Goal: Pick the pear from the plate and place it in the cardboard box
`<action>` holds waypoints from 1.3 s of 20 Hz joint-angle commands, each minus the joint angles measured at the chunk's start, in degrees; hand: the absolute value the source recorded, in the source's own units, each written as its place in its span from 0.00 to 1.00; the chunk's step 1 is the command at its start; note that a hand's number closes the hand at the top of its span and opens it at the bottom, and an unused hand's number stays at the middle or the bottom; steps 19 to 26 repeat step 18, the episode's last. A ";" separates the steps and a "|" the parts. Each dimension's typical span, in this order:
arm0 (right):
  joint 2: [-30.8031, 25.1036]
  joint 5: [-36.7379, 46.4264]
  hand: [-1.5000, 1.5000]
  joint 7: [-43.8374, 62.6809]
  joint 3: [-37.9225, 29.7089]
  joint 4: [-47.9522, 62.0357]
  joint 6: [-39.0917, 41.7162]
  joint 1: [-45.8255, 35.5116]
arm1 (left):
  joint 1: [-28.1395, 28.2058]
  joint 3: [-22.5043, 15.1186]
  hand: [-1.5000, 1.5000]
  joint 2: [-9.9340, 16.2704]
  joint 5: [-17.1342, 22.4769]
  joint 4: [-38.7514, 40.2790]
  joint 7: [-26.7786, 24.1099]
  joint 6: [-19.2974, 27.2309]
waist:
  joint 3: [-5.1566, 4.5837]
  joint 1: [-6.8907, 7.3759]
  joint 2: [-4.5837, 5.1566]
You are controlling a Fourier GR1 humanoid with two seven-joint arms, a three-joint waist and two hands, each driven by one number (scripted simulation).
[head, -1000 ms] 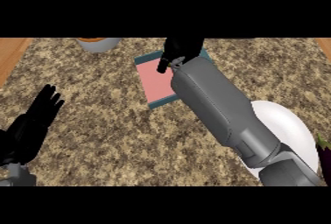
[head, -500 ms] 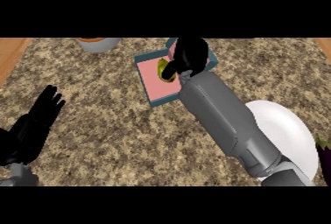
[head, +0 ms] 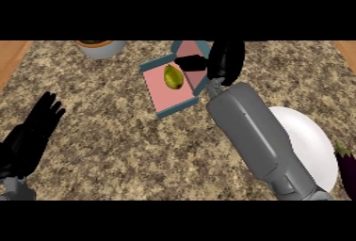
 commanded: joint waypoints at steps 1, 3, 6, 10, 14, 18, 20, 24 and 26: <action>-3.86 -1.78 0.00 0.43 -2.41 -11.11 0.13 6.66 | 0.78 0.13 0.50 -0.29 -0.62 0.40 -1.64 -0.12 | -0.02 -0.44 -0.02; -3.66 -2.59 0.00 0.99 -1.38 -18.97 0.15 13.72 | 0.25 0.11 0.50 0.55 -0.24 -1.49 1.97 0.37 | 0.01 -0.80 -0.18; -6.23 -3.51 0.00 0.36 -1.60 -28.40 1.45 20.70 | -1.81 1.35 0.50 1.07 1.02 -0.70 3.32 0.68 | -0.01 -0.87 -0.09; -11.93 -8.48 0.00 0.55 -3.89 -39.08 10.80 24.71 | 1.41 0.75 0.50 0.53 -0.36 0.14 -0.48 -1.03 | -0.04 -0.09 0.09; -12.97 -14.48 0.00 -6.52 -8.93 -37.56 12.56 26.48 | 0.41 2.08 0.50 0.94 0.81 1.42 -2.03 -2.29 | -0.04 0.53 0.29; -14.58 -15.69 0.00 -9.51 -10.68 -41.60 14.56 32.38 | -0.53 0.03 0.50 0.18 -0.21 -4.00 3.46 0.03 | -0.02 0.47 0.27; -14.58 -15.69 0.00 -9.51 -10.68 -41.60 14.56 32.38 | -0.53 0.03 0.50 0.18 -0.21 -4.00 3.46 0.03 | -0.02 0.47 0.27; -14.58 -15.69 0.00 -9.51 -10.68 -41.60 14.56 32.38 | -0.53 0.03 0.50 0.18 -0.21 -4.00 3.46 0.03 | -0.02 0.47 0.27; -14.58 -15.69 0.00 -9.51 -10.68 -41.60 14.56 32.38 | -0.53 0.03 0.50 0.18 -0.21 -4.00 3.46 0.03 | -0.02 0.47 0.27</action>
